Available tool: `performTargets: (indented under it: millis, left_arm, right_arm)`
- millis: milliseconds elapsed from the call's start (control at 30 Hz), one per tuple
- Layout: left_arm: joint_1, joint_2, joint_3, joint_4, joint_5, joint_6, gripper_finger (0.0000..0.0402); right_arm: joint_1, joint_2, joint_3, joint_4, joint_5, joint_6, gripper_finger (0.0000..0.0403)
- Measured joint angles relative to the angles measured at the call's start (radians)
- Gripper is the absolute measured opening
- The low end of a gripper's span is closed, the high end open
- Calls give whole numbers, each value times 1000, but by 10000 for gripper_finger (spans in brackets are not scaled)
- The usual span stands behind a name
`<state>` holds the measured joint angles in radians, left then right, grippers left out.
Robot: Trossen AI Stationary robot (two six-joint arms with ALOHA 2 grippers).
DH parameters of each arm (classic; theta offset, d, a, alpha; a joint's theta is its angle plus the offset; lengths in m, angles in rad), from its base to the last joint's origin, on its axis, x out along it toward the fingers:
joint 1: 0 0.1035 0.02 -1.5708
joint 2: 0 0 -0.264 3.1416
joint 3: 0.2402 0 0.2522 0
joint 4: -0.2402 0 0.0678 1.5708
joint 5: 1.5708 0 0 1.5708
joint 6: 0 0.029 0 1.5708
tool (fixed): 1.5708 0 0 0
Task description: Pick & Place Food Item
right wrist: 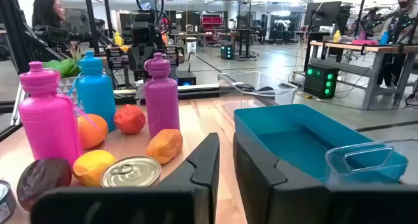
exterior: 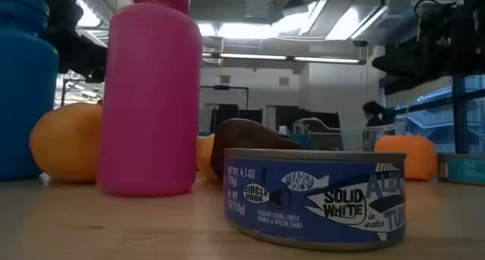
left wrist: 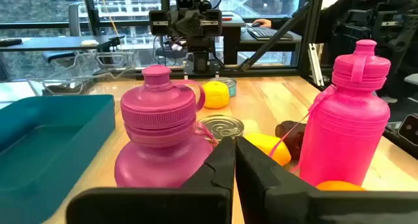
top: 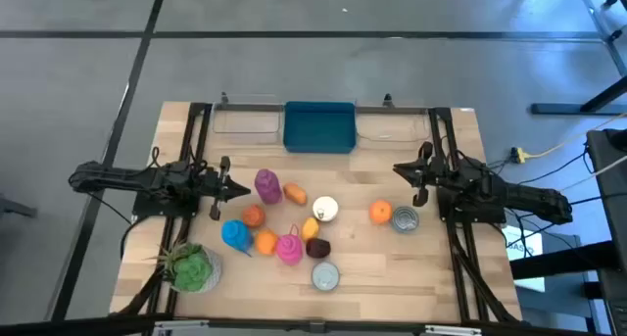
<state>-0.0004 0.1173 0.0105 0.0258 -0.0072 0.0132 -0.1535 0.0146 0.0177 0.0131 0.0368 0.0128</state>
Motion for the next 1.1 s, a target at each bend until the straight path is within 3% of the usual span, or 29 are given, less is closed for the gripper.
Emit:
performTargets:
  millis: [1100]
  left_arm:
    - [0,0,0,0,0,0,7]
  right_arm:
    - [0,0,0,0,0,0,49]
